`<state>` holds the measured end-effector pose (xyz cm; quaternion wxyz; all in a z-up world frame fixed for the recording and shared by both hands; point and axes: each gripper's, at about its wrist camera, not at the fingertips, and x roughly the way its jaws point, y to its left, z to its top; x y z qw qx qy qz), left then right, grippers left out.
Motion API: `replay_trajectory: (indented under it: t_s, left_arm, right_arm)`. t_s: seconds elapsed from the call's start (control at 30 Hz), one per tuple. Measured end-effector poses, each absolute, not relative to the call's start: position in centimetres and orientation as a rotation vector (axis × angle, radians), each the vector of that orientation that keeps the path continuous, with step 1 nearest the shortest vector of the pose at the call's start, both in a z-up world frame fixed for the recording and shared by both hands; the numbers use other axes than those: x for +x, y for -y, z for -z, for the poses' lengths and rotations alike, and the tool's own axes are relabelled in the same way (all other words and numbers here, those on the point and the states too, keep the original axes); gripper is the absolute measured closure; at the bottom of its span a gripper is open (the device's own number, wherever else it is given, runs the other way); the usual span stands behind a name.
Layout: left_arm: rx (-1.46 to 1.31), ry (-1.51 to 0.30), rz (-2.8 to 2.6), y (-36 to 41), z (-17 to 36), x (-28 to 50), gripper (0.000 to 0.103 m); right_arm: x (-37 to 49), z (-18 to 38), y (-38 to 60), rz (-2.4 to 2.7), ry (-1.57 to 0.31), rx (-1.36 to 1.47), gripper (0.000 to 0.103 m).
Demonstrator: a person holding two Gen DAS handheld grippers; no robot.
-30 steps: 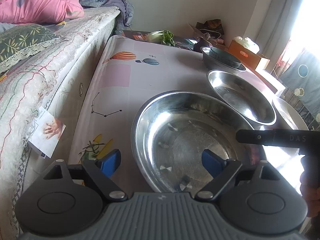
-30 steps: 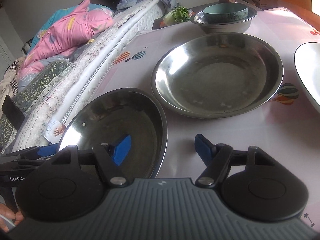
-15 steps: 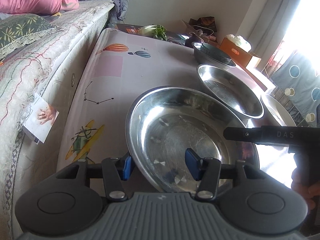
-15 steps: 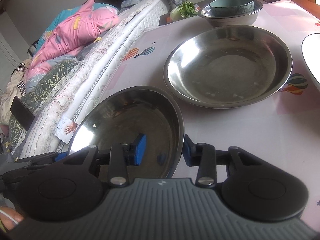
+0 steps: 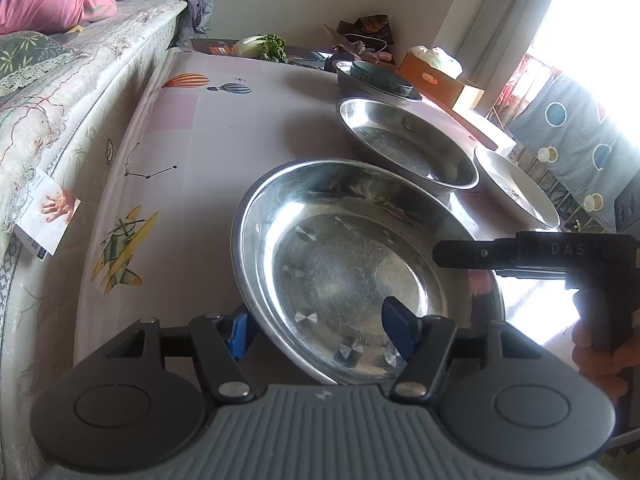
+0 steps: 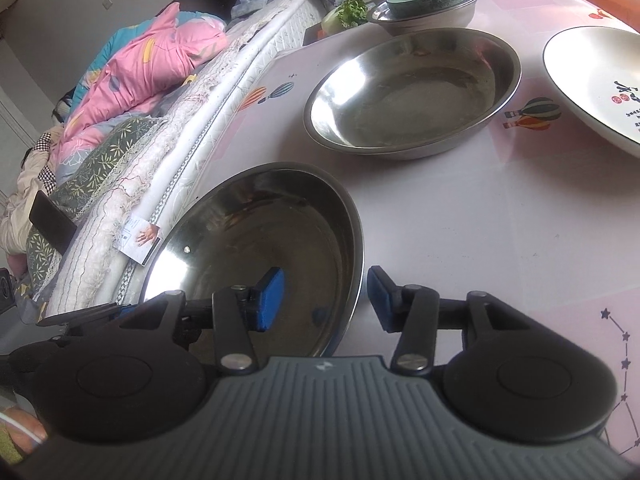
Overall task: Organize plates and bowls
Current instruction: 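Lift the large steel plate with both tools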
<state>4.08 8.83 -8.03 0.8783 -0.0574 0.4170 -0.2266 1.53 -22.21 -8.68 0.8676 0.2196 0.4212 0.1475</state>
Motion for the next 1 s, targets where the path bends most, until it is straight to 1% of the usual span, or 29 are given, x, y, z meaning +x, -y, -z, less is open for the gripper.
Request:
replay_trajectory:
  t_s: [0.07,0.1,0.13,0.23,0.33,0.37,0.4,0.43,0.67,0.83,1.0]
  left_arm:
    - [-0.121,-0.861,0.48,-8.7,8.1,4.2,0.029]
    - [-0.124,-0.858,0.484,-8.8,8.2,4.2,0.027]
    - [-0.129,-0.855,0.49,-8.8,8.2,4.1,0.024]
    - [-0.148,-0.849,0.511,-8.8,8.4,4.1,0.017]
    - [-0.166,-0.851,0.52,-8.7,8.5,4.2,0.011]
    - [-0.175,-0.852,0.522,-8.8,8.5,4.3,0.009]
    - [-0.178,-0.853,0.523,-8.8,8.5,4.3,0.008]
    - [-0.176,-0.853,0.522,-8.7,8.5,4.3,0.008]
    - [-0.144,-0.846,0.523,-8.4,8.6,4.0,0.003]
    - [-0.148,-0.848,0.524,-8.4,8.6,4.0,0.001]
    - [-0.151,-0.848,0.524,-8.4,8.6,4.0,0.001]
  right_arm:
    - [1.6,8.8,22.4,-0.333,-0.872,0.503,0.032]
    - [1.6,8.9,22.4,-0.342,-0.868,0.513,0.029]
    - [1.6,8.9,22.3,-0.351,-0.863,0.519,0.024]
    - [1.6,9.0,22.3,-0.364,-0.854,0.538,0.016]
    - [1.7,9.2,22.6,-0.373,-0.853,0.571,0.012]
    - [1.8,9.2,22.7,-0.378,-0.853,0.586,0.009]
    - [1.9,9.3,22.9,-0.387,-0.854,0.612,0.006]
    - [2.0,9.4,23.1,-0.395,-0.854,0.633,0.002]
    - [2.2,9.6,23.5,-0.407,-0.854,0.687,0.001]
    - [2.3,10.0,24.2,-0.411,-0.849,0.756,0.001]
    - [2.3,10.1,24.3,-0.414,-0.846,0.763,0.001]
